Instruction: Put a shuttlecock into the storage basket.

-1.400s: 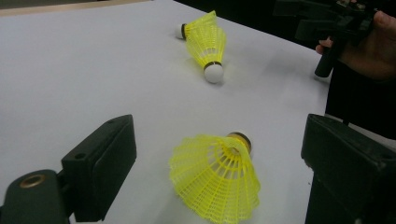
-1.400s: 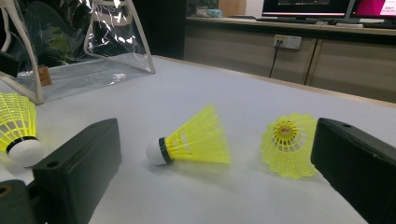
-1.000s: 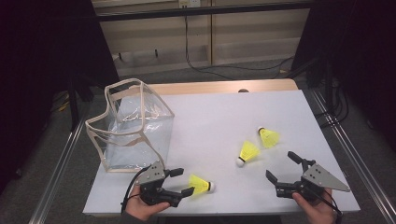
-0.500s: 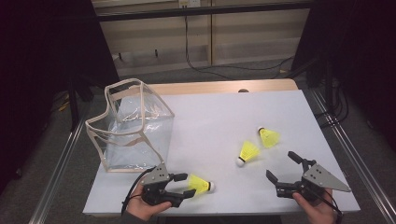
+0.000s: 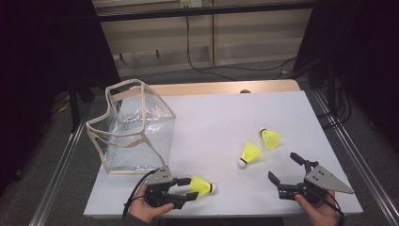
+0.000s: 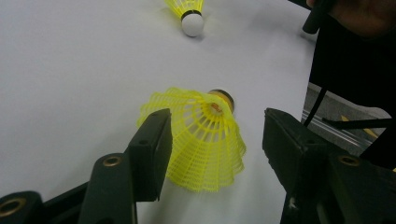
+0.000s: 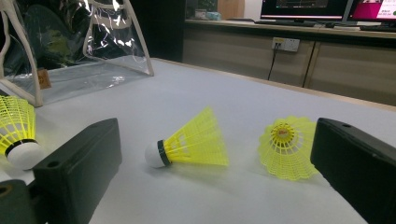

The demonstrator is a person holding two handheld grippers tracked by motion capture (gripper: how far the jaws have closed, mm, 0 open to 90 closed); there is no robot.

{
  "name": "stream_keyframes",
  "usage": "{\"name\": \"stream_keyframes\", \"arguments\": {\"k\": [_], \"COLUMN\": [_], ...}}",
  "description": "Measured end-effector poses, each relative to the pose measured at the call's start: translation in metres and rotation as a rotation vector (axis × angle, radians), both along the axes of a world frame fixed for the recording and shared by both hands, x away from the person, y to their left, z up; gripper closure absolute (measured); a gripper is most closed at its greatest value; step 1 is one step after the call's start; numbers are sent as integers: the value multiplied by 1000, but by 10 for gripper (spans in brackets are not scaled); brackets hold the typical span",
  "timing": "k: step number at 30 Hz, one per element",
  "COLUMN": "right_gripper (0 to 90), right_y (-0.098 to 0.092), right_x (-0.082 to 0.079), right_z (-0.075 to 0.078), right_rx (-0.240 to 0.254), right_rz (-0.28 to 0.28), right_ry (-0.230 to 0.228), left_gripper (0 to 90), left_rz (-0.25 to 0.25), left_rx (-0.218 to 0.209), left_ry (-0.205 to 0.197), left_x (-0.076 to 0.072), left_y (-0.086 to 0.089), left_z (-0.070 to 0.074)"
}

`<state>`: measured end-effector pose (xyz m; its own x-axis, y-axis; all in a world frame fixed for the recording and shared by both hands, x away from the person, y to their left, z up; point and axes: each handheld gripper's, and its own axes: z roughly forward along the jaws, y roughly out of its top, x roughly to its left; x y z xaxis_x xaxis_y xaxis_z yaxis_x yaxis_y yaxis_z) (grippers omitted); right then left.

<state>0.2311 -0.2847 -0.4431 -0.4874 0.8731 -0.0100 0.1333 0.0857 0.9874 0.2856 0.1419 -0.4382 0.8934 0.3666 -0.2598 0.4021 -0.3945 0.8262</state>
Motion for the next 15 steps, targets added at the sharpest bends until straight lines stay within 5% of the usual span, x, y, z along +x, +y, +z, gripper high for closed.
{"name": "stream_keyframes", "arguments": {"k": [15], "right_gripper": [18], "right_y": [0], "right_x": [0], "right_z": [0], "right_rx": [-2], "right_rz": [0], "right_ry": [-4], "left_gripper": [533], "left_rz": [7], "left_rx": [4], "left_ry": [45], "left_x": [2], "left_y": [-5], "left_z": [-2]}}
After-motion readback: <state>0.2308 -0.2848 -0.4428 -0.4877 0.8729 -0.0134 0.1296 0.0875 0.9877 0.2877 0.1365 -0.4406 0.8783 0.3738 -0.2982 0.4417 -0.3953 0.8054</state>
